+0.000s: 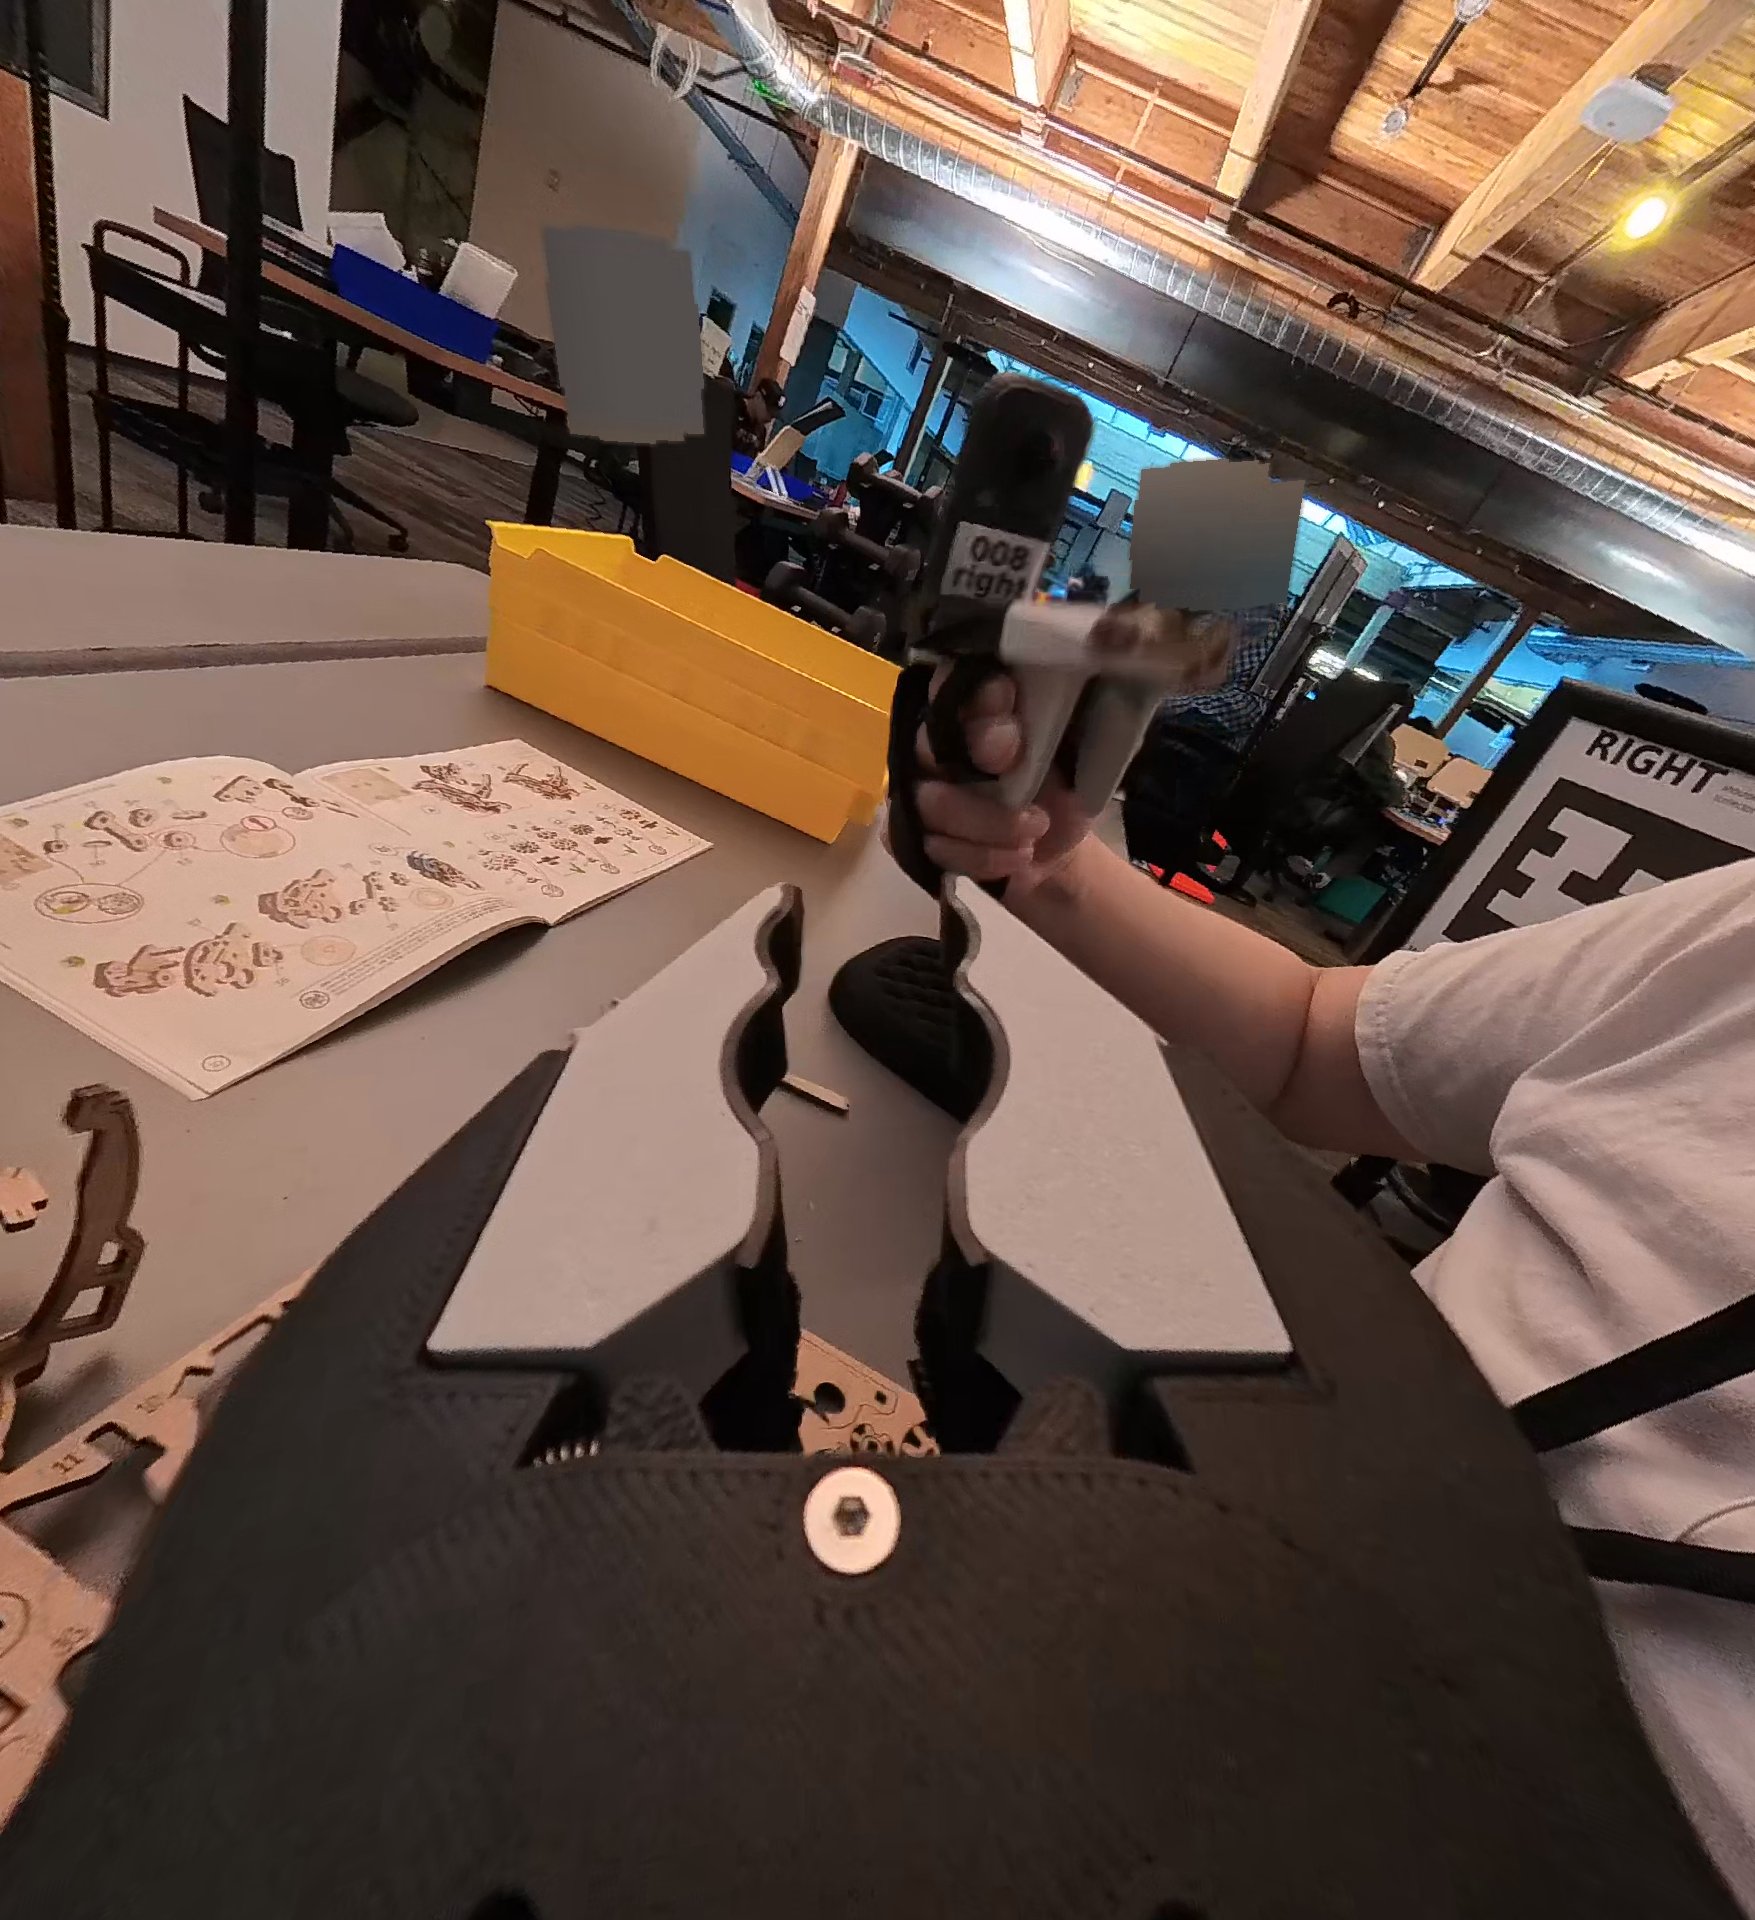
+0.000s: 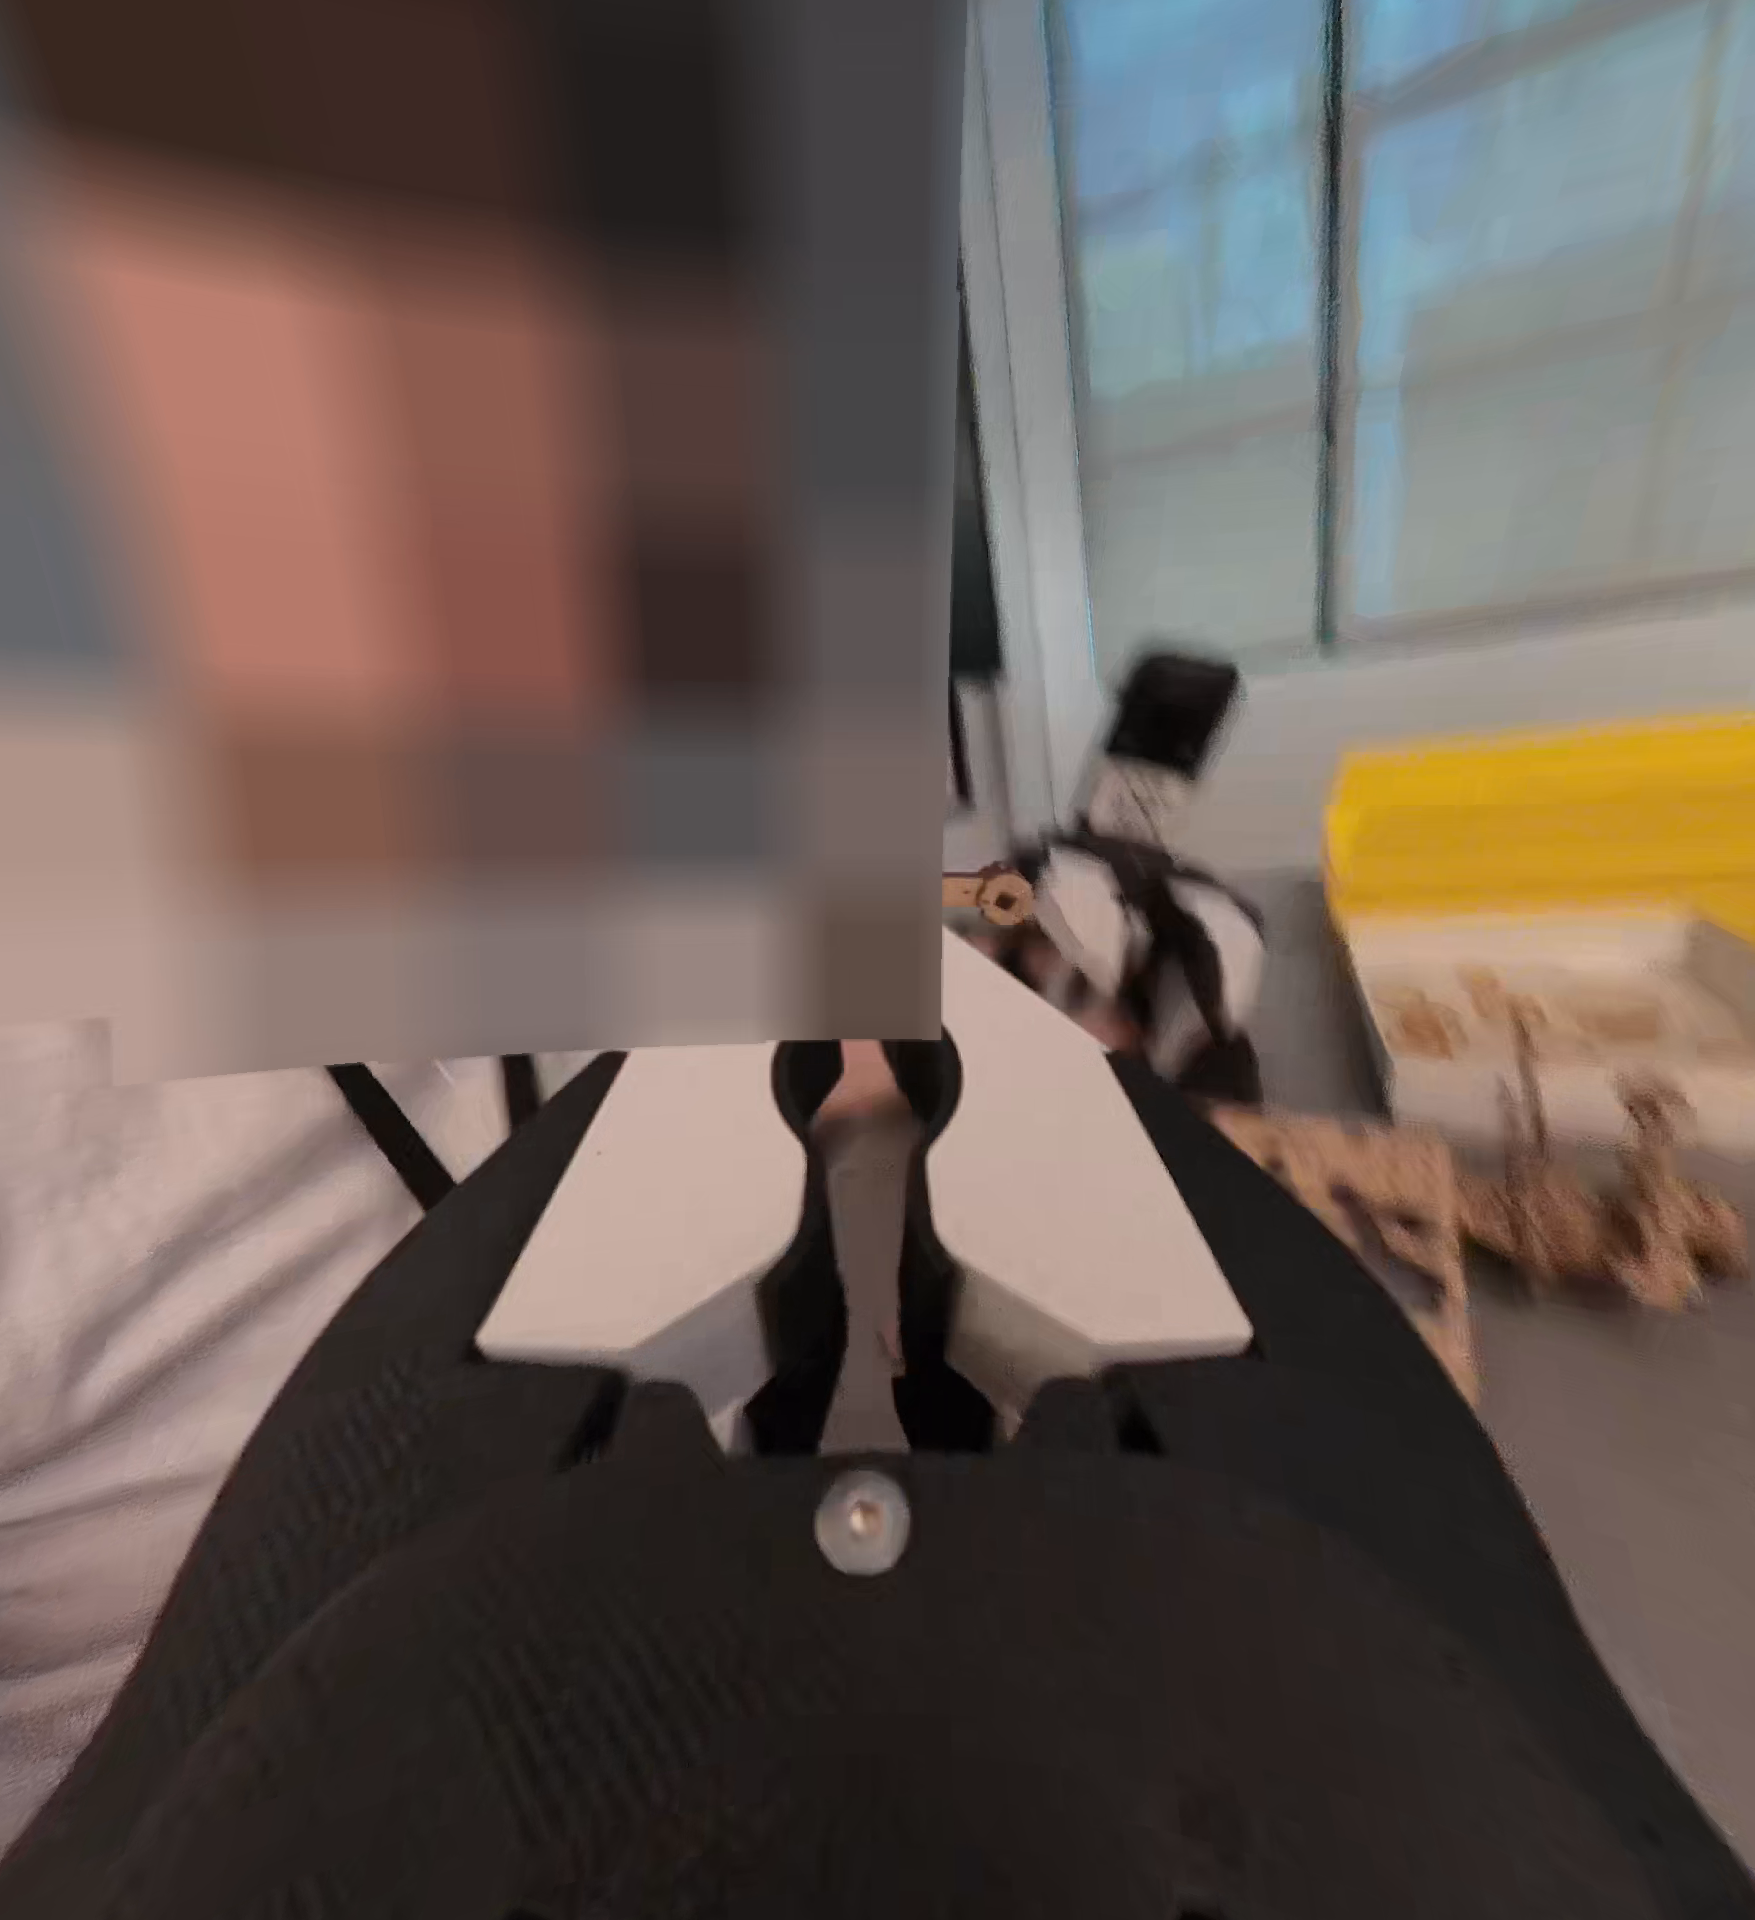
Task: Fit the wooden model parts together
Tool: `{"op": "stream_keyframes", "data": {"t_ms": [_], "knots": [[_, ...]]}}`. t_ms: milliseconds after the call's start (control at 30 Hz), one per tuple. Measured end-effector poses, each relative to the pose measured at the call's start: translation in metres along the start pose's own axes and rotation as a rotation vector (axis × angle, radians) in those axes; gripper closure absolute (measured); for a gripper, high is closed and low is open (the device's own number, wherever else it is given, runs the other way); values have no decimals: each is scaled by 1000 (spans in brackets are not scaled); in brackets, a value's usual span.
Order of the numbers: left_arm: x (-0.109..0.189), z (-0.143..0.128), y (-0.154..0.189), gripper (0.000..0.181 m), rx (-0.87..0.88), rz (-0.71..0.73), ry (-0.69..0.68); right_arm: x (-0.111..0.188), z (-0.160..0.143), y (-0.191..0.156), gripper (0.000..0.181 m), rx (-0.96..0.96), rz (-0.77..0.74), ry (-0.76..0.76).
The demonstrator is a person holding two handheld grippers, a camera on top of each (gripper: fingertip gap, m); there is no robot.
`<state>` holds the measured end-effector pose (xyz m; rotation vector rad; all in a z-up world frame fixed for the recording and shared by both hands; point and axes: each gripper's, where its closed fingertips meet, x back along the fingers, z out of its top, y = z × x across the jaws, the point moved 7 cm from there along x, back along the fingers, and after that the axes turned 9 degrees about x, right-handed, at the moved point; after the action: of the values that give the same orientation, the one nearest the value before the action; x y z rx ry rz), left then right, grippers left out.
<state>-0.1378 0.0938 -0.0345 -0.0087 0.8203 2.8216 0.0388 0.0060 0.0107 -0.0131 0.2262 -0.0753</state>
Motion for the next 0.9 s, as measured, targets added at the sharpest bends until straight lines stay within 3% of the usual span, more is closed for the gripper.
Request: {"op": "stream_keyframes", "data": {"t_ms": [33, 100, 133, 233, 333, 467, 533, 900], "knots": [[2, 1, -2, 157, 0, 20, 9, -1, -16, 6, 181, 8, -62, -183], [6, 4, -5, 158, 14, 41, 37, 0, -51, 16, 181, 47, -190, -608], [8, 5, -7, 157, 28, 39, 52, -2, -65, 15, 181, 33, -181, -773], [11, 7, -9, 158, 61, 33, 68, -11, -91, 12, 181, 48, -174, -1128], [10, 6, -9, 158, 44, 49, 57, -13, -108, 14, 181, 65, -170, -1369], [8, 4, -10, 157, 42, 60, 41, -19, -120, 13, 181, 69, -138, -1460], [8, 4, -11, 157, 52, 58, 41, -19, -122, 15, 171, 68, -148, -1483], [8, 4, -10, 157, 52, 52, 40, -21, -118, 8, 173, 221, -32, -1459]]}}
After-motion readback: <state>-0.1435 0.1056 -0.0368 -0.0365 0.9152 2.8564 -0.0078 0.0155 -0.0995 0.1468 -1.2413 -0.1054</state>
